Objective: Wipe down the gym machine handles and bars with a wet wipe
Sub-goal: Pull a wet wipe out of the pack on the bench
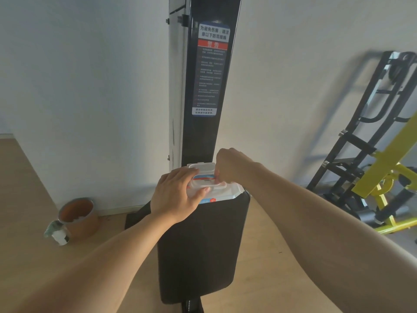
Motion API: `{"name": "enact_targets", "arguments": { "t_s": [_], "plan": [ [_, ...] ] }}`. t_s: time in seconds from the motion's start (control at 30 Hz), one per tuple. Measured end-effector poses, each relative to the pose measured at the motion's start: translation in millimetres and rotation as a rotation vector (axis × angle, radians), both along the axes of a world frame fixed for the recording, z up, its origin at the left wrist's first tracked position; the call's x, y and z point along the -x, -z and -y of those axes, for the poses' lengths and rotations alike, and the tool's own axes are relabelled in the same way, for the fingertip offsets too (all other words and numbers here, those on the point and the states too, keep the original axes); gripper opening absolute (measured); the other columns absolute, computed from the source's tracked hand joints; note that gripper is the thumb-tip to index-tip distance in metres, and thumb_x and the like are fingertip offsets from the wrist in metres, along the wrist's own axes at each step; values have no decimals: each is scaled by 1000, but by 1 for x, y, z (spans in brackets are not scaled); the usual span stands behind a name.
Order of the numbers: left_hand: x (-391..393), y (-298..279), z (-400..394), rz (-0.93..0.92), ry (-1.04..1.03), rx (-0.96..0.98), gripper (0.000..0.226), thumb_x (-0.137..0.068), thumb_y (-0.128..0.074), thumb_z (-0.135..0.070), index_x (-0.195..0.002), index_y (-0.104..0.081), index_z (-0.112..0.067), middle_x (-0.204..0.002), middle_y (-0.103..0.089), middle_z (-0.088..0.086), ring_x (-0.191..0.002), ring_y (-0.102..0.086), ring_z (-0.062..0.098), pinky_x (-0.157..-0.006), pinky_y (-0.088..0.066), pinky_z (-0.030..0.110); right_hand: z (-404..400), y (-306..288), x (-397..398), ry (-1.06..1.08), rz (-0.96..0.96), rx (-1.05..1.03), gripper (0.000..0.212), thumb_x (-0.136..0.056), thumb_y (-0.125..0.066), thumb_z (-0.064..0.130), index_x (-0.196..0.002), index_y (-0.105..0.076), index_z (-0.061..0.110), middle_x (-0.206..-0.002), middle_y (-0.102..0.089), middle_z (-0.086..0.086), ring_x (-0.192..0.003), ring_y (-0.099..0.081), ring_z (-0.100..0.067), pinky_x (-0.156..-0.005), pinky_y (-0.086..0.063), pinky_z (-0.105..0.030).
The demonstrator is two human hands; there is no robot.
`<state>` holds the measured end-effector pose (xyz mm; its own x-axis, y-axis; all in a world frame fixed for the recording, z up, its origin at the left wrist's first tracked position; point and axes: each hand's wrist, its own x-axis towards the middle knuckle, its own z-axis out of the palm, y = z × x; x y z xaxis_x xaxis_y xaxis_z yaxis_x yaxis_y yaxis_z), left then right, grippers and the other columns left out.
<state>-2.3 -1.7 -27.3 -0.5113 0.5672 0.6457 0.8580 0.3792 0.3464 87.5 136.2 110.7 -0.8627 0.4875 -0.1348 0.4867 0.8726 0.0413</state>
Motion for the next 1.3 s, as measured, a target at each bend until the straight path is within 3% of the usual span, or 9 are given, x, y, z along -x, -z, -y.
{"name": "enact_targets", "arguments": {
  "t_s": [0.2, 0.37, 0.5, 0.6, 0.77, 0.9, 1.07, 1.23, 1.3],
  "plan": [
    [-1, -1, 0, -2, 7, -11, 58, -85, -43, -76, -123, -58, -34, -125, -67, -12, -111, -63, 12, -99, -46, 31, 8, -7, 16, 117, 140, 4, 33, -85, -80, 30, -93, -50, 17, -78, -56, 0, -63, -55, -15, -51, -42, -23],
    [-1, -1, 0, -7, 17, -30, 61, -84, -40, -77, -124, -58, -34, -125, -67, -11, -111, -64, 11, -99, -46, 31, 3, -11, 17, 281, 222, 305, 23, -92, -74, 20, -102, -60, 5, -111, -66, -8, -99, -67, -24, -93, -55, -34],
    [-1, -1, 0, -13, 18, -37, 61, -84, -40, -77, -124, -57, -35, -125, -67, -11, -110, -64, 11, -99, -46, 31, 1, -13, 13, 378, 157, 489, 19, -87, -78, 16, -82, -61, 8, -100, -63, -11, -86, -65, -25, -86, -61, -41],
    [0, 0, 0, -18, 25, -38, 60, -84, -42, -77, -123, -57, -35, -124, -67, -12, -109, -65, 10, -99, -44, 28, 4, -10, 10, 394, 124, 465, 17, -90, -74, 16, -95, -60, 9, -96, -61, -9, -79, -60, -21, -78, -60, -32],
    [1, -2, 0, -26, 52, -44, 56, -82, -50, -73, -120, -59, -34, -121, -69, -13, -106, -66, 10, -97, -46, 29, 19, -20, 13, 311, 27, 408, 13, -96, -61, 17, -84, -58, 11, -80, -53, -4, -73, -55, -19, -66, -49, -24],
    [1, -4, 1, -34, 61, -56, 58, -81, -43, -79, -118, -56, -35, -116, -71, -13, -102, -68, 10, -94, -47, 27, 36, -29, 27, 266, 12, 581, 24, -98, -62, 25, -117, -63, 10, -117, -64, -8, -109, -63, -25, -96, -54, -33],
    [1, -3, 1, 25, 31, -89, 82, -78, -39, -86, -141, -39, -33, -121, -70, -11, -103, -70, 14, -94, -50, 30, 42, -17, 36, 224, 77, 642, 27, -102, -52, 39, -119, -59, 19, -137, -60, -2, -130, -53, -23, -98, -48, -33],
    [0, -2, 1, -39, 49, -120, 60, -82, -44, -80, -125, -51, -40, -113, -71, -18, -97, -70, 5, -90, -40, 19, 24, -13, 14, 160, -95, 464, 15, -89, -71, 29, -92, -76, 15, -90, -72, -1, -90, -69, -23, -80, -56, -26],
    [0, 0, 0, -46, 42, -127, 57, -82, -46, -79, -120, -55, -38, -114, -72, -17, -97, -70, 7, -89, -40, 19, 18, -11, 4, 119, -134, 327, 21, -88, -73, 27, -104, -78, 13, -100, -74, -6, -91, -69, -25, -78, -55, -26]
  ]
}}
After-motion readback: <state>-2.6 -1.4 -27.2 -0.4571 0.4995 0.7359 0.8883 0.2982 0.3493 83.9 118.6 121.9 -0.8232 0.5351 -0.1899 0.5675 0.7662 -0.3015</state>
